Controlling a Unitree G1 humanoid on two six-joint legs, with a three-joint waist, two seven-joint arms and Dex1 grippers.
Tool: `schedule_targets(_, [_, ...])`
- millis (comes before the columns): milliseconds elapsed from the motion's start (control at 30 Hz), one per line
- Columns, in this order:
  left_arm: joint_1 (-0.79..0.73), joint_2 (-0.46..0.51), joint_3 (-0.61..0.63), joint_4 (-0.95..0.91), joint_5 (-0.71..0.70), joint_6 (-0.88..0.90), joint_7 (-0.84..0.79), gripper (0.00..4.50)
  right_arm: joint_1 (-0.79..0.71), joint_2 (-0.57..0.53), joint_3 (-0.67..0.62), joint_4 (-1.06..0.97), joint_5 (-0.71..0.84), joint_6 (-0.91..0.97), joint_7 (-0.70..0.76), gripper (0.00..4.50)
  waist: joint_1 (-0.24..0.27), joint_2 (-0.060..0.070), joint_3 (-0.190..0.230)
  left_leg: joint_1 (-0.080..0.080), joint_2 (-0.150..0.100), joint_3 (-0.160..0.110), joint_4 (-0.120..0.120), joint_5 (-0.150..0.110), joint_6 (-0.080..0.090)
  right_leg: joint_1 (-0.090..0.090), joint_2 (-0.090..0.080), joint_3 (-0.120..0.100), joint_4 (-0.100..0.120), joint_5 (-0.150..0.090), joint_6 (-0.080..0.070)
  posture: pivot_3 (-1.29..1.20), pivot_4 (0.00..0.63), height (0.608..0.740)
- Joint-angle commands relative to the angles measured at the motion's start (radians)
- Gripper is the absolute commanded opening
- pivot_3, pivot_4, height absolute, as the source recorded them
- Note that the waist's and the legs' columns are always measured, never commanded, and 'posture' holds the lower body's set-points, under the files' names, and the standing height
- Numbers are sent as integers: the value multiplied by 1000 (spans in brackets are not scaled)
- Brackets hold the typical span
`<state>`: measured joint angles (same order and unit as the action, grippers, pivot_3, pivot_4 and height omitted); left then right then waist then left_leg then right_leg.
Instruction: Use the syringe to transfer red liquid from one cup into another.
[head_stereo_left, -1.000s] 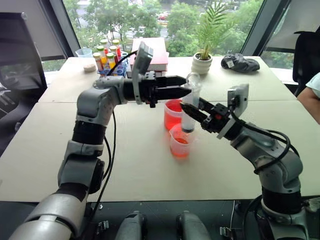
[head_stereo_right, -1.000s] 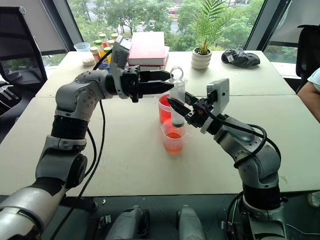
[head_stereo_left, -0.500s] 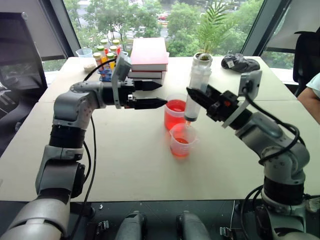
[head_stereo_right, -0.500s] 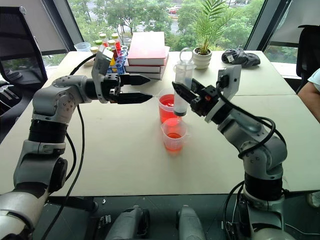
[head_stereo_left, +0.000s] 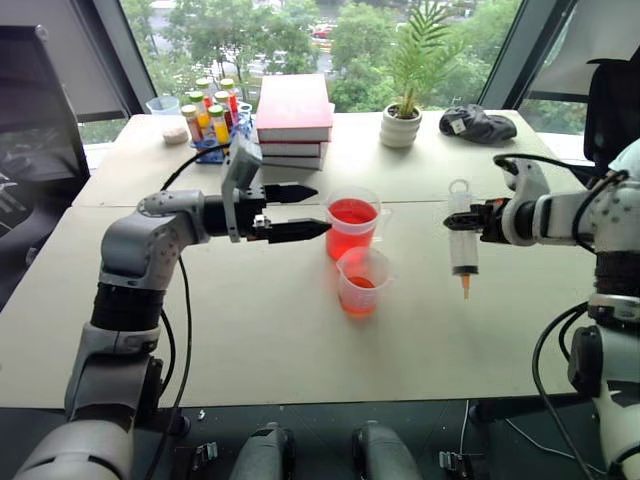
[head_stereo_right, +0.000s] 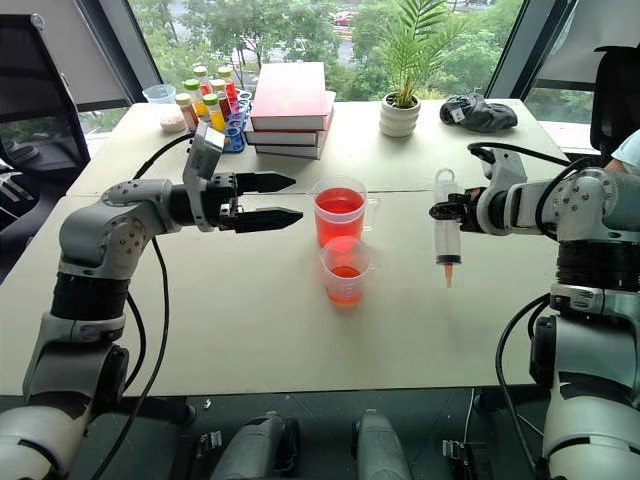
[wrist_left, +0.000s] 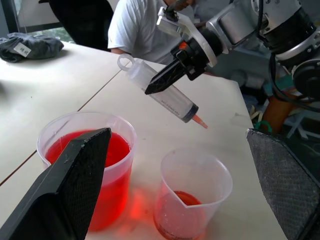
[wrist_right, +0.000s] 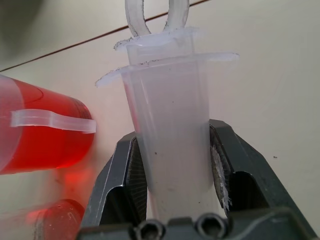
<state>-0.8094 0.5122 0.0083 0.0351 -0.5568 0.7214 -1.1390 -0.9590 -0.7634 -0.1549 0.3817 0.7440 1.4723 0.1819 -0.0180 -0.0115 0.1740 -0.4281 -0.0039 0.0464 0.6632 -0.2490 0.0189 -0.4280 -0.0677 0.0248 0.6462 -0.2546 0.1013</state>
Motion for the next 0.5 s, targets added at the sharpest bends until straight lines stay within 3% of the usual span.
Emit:
schedule_targets(33, [22, 23, 5, -58, -17, 10, 13, 4449, -52, 6, 45, 102, -76, -60, 84, 1375, 0, 0, 0, 0, 0, 0, 0, 0, 0, 0, 1, 0, 0, 0, 0, 0, 150, 740])
schedule_targets(200, [49, 41, 6, -100, -33, 40, 26, 4449, -73, 41, 125, 253, -189, -149, 176, 1375, 0, 0, 0, 0, 0, 0, 0, 0, 0, 0, 2, 1, 0, 0, 0, 0, 150, 740])
schedule_targets(233, [52, 42, 7, -106, -36, 43, 29, 4500, -80, 45, 131, 274, -208, -162, 191, 2379, 1, 0, 0, 0, 0, 0, 0, 0, 0, 0, 2, 1, 0, 0, 0, 0, 150, 740])
schedule_targets(267, [54, 44, 7, -110, -39, 47, 32, 4500, -86, 48, 134, 290, -222, -170, 206, 2716, 2, 0, 0, 0, 0, 0, 0, 0, 0, 0, 2, 1, 0, 0, 0, 0, 150, 740])
schedule_targets(367, [60, 49, 7, -120, -48, 54, 41, 4500, -103, 51, 135, 317, -252, -177, 242, 4314, 2, 0, 0, 0, 0, 0, 0, 0, 0, 0, 2, 0, 0, 0, 0, 0, 150, 740])
schedule_targets(500, [66, 54, 9, -130, -57, 67, 45, 4500, -112, 25, 117, 273, -264, -142, 283, 4421, 3, 0, 0, 0, 0, 0, 0, 0, 0, 0, 2, 0, 0, 0, 0, 0, 150, 740])
